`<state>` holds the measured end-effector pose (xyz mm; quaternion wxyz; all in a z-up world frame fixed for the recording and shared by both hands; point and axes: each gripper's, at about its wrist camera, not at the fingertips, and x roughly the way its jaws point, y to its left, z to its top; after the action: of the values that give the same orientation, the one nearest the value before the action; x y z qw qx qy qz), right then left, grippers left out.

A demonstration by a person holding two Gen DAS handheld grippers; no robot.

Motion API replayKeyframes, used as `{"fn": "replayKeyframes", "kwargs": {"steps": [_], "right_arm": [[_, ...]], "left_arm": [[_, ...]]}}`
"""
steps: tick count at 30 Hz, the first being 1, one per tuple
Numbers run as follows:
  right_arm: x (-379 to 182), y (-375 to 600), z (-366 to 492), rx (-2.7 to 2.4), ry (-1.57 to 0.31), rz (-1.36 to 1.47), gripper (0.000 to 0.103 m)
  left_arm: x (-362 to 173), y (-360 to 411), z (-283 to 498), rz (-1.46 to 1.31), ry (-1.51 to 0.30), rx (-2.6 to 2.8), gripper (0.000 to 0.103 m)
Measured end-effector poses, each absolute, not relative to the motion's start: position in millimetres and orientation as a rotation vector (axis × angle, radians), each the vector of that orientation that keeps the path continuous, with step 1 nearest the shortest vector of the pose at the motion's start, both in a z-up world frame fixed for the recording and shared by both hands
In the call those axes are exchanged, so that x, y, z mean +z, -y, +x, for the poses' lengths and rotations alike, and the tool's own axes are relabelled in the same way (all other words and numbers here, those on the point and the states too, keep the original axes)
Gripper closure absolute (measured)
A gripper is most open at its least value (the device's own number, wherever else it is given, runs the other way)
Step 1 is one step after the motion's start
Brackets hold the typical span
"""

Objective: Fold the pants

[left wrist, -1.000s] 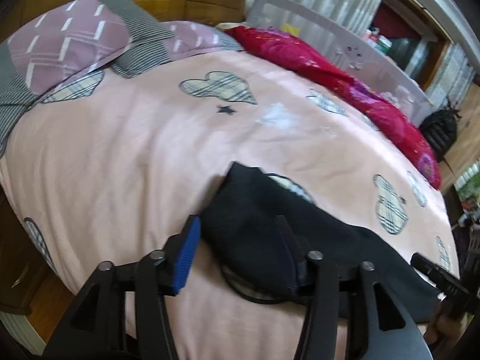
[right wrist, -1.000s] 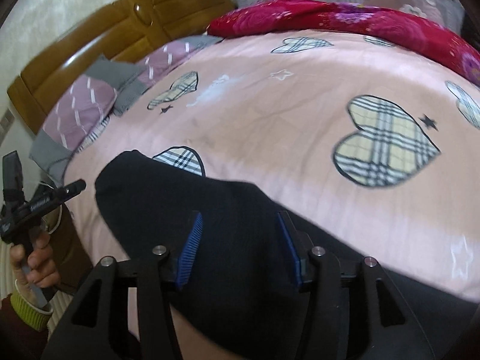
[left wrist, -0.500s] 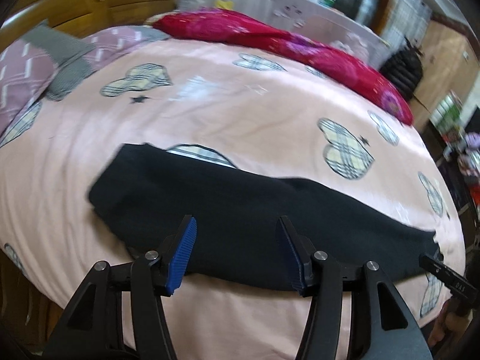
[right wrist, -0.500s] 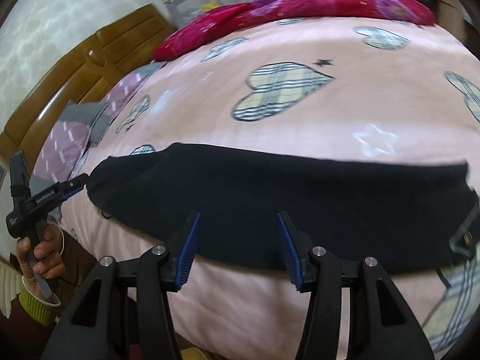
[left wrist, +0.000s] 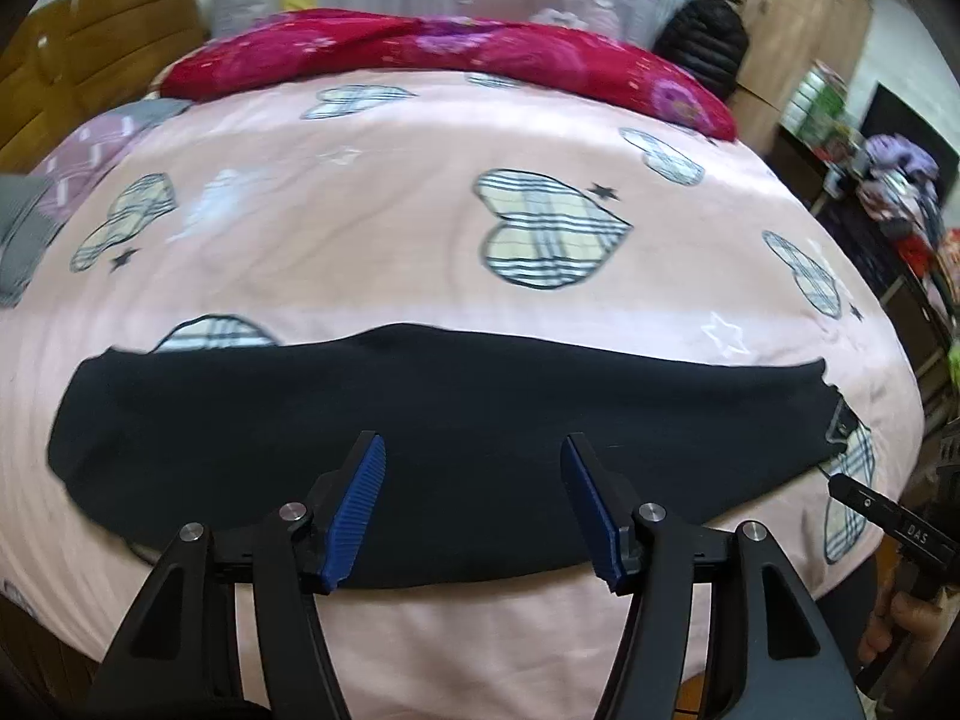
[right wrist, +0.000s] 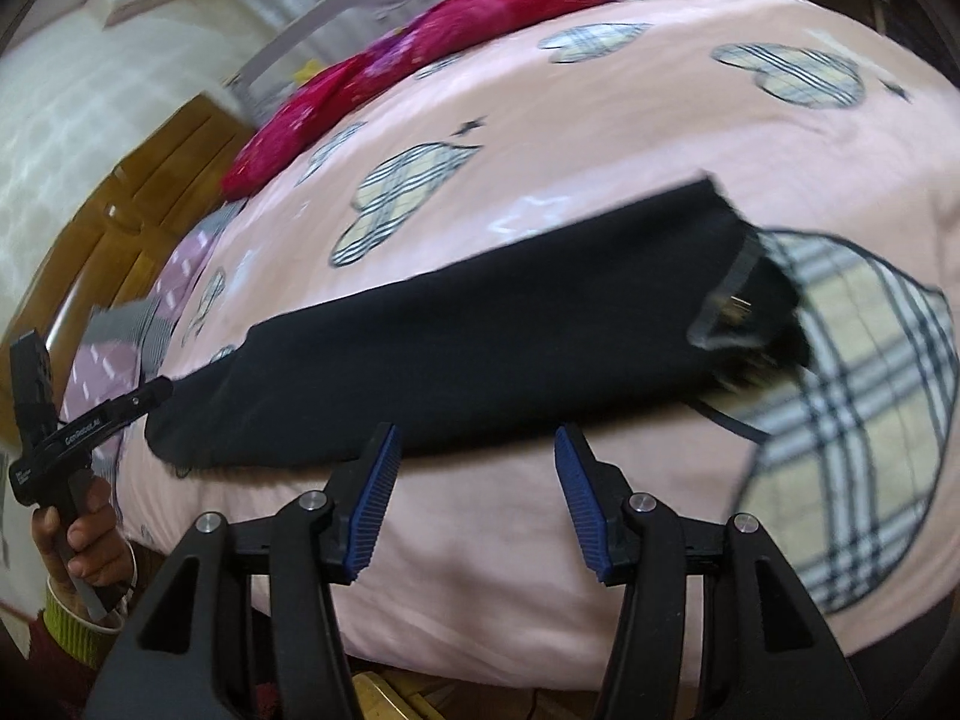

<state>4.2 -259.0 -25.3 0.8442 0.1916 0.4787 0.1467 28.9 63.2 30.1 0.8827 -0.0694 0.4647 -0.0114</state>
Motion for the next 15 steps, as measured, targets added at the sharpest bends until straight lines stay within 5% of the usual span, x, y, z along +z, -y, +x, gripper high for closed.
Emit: {"fn": "replayKeyframes", "kwargs": {"steps": [15], "right_arm": [[-51.0, 332.1, 0.9, 0.168, -0.968, 0.661, 0.048]], "left_arm": [[29.4, 43.2, 77.5, 0.094, -1.034, -0.236, 0.037]]}}
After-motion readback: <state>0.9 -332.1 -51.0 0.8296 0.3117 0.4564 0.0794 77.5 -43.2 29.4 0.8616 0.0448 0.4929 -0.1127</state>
